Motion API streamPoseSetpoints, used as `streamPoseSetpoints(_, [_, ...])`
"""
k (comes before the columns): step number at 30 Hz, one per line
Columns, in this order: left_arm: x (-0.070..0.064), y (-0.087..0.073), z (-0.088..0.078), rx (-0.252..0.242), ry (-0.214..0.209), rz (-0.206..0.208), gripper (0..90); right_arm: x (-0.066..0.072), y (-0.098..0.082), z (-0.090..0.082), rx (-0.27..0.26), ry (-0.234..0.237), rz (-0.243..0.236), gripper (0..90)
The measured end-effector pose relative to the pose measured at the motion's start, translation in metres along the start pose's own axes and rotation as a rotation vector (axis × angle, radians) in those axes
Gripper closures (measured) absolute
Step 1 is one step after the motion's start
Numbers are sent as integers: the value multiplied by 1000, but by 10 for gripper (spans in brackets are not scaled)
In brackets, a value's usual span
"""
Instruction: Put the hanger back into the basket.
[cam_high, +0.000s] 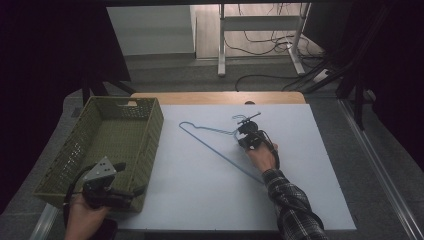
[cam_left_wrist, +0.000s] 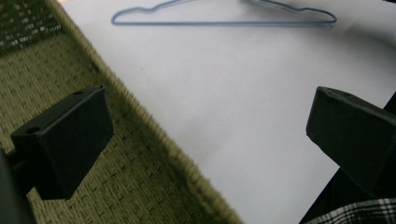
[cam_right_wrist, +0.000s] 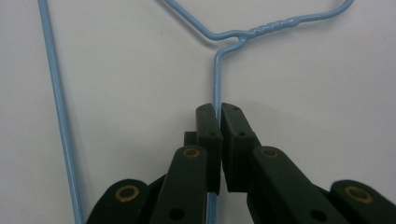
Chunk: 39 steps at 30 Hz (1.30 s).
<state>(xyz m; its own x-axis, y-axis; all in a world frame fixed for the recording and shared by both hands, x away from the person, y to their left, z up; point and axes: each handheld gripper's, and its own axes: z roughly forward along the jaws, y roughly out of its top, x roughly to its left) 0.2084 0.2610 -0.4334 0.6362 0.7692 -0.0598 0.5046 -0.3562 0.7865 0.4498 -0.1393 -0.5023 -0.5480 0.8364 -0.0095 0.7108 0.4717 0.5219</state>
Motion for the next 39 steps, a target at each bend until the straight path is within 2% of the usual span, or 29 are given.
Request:
streamPoseSetpoints(5, [-13, 14, -2, -30, -12, 27, 9, 1, 1, -11, -46, 12, -2, 872])
streamPoseSetpoints(8, [-19, 24, 0, -38, -36, 41, 9, 0, 1, -16, -72, 15, -8, 873])
streamPoseSetpoints(17, [-35, 43, 18, -24, -111, 69, 11, -1, 0, -32, -122, 35, -17, 875])
streamPoseSetpoints(22, [-39, 49, 26, -18, -139, 69, 13, -2, 0, -41, -151, 41, -16, 875])
streamPoseSetpoints(28, [-41, 54, 31, -15, -151, 73, 14, -2, 1, -46, -175, 45, -22, 876])
streamPoseSetpoints(39, [-38, 53, 37, -11, -168, 41, 16, -2, 4, -55, -215, 53, -27, 876])
